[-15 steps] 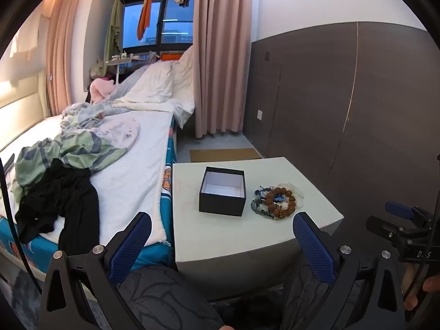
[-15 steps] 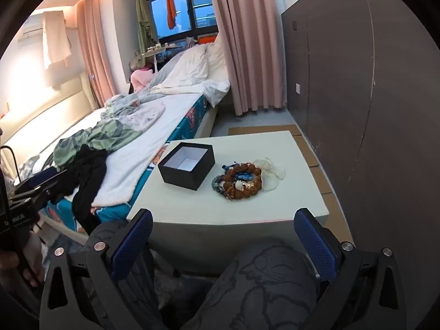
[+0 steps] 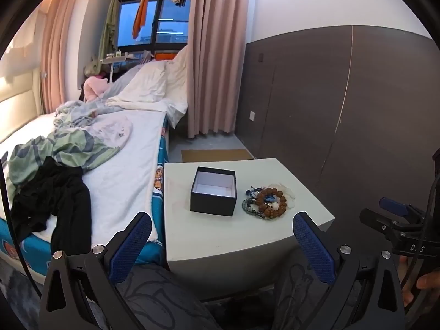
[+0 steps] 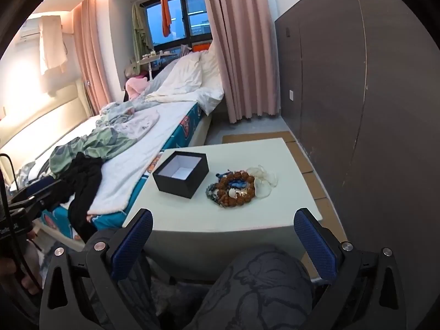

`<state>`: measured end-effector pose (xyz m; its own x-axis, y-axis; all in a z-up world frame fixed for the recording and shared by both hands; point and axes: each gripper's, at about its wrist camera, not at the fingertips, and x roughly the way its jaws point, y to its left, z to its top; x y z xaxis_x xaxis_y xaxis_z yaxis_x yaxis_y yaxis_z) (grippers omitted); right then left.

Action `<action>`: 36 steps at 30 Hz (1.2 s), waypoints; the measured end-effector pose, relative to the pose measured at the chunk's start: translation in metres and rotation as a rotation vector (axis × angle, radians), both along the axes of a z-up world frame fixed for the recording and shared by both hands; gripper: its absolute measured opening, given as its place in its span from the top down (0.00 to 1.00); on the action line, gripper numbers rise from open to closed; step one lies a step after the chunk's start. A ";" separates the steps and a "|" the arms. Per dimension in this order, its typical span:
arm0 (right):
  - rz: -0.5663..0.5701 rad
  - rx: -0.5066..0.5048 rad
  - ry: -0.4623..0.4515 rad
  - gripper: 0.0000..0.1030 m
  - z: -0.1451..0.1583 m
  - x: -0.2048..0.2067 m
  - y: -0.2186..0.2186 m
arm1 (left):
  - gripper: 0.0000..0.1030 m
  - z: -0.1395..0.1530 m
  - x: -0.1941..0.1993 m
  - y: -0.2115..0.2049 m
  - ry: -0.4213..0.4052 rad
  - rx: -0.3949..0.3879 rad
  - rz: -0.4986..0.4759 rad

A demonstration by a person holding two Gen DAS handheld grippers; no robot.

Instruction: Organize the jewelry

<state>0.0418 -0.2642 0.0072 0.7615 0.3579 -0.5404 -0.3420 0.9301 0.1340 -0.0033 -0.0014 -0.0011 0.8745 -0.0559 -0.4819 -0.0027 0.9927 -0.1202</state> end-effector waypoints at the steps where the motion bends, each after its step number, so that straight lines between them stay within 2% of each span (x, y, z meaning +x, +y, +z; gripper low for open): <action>1: 0.000 0.002 -0.003 0.00 0.000 0.000 0.000 | 0.01 0.000 0.000 0.000 0.001 0.000 -0.001; 36: 0.020 0.003 0.017 0.00 0.002 -0.004 -0.001 | 0.01 0.007 -0.016 -0.002 -0.030 0.013 -0.010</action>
